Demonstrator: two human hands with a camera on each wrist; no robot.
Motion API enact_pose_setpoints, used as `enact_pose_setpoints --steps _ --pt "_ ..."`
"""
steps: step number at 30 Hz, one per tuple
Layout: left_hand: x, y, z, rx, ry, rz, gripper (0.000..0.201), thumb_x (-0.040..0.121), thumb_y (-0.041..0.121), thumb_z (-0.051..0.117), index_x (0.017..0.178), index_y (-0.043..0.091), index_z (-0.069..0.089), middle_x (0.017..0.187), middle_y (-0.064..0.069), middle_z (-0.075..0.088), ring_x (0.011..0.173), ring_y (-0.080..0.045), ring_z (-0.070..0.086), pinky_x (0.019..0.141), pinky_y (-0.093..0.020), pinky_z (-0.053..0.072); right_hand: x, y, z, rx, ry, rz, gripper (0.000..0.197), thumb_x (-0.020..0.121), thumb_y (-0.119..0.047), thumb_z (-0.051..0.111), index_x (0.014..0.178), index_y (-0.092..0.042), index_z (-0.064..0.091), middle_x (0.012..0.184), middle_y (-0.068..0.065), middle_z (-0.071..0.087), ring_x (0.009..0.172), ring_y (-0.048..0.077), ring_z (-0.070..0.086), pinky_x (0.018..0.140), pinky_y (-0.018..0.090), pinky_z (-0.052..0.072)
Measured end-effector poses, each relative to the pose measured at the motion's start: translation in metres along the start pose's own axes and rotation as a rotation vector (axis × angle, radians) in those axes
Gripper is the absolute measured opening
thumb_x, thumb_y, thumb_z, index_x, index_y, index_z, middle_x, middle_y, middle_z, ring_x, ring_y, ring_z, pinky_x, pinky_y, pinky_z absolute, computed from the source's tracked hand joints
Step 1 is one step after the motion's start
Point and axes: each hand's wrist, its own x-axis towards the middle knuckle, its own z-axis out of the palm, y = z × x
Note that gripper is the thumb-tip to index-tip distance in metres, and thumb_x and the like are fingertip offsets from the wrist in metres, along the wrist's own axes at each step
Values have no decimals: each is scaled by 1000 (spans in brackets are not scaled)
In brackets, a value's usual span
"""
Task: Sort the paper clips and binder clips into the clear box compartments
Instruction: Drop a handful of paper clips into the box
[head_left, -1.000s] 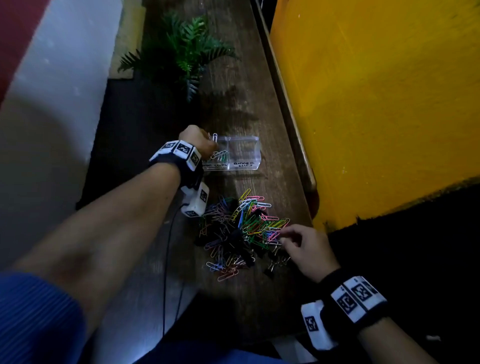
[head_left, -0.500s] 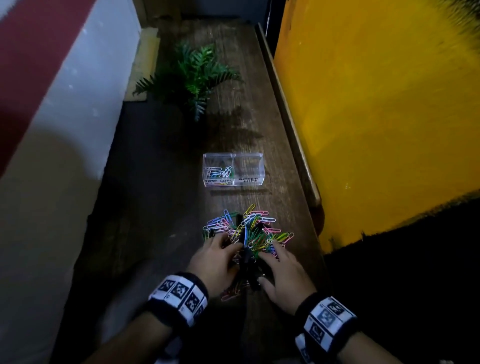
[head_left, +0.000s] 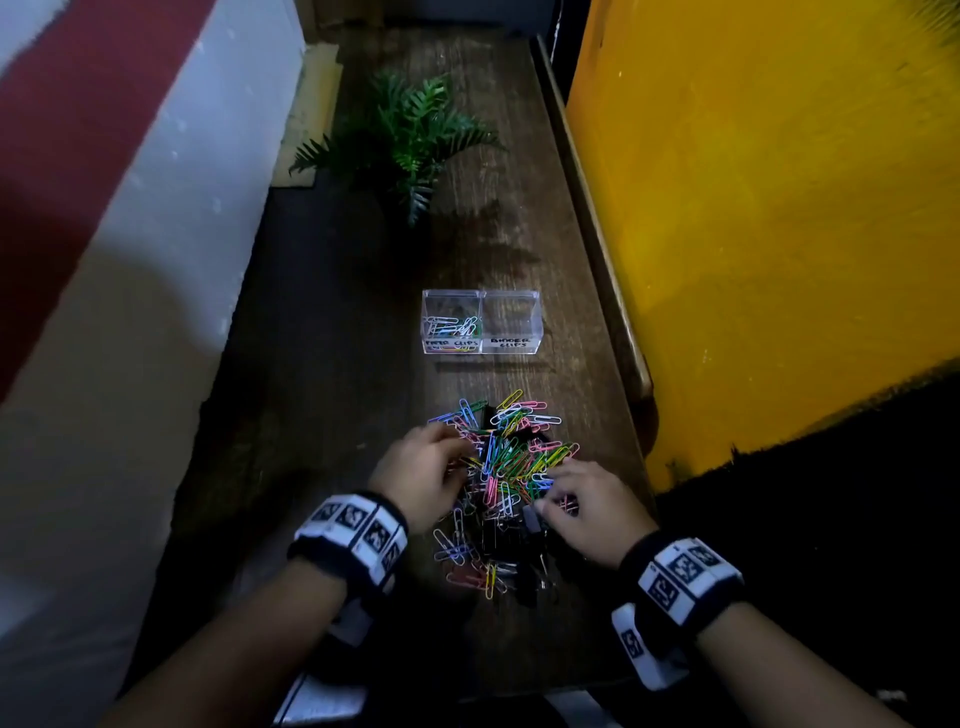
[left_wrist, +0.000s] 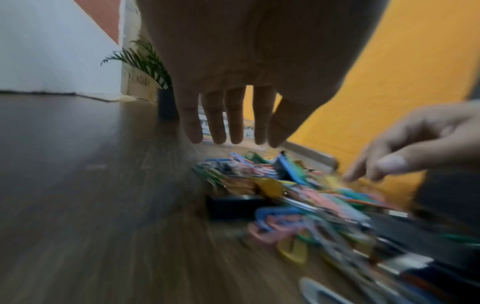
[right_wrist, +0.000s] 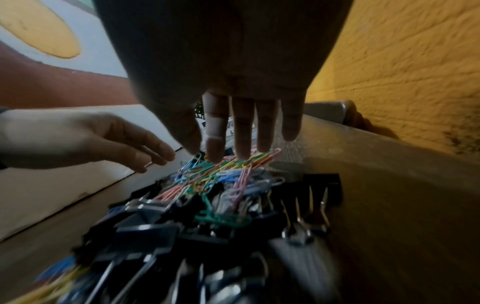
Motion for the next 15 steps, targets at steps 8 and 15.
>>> enact_pose_setpoints --steps 8,15 --pt "48 -11 -11 291 -220 -141 49 90 22 54 137 31 46 137 3 41 121 -22 40 102 -42 39 54 -6 -34 12 181 76 17 93 -19 54 103 -23 67 100 -8 63 87 8 58 82 27 52" --pt "53 -27 -15 194 -157 -228 41 92 19 50 131 32 53 133 2 43 120 -23 42 98 -40 44 107 -28 -49 -178 61 -16 21 93 -18 54 107 -25 67 110 -1 65 84 13 62 74 31 57"
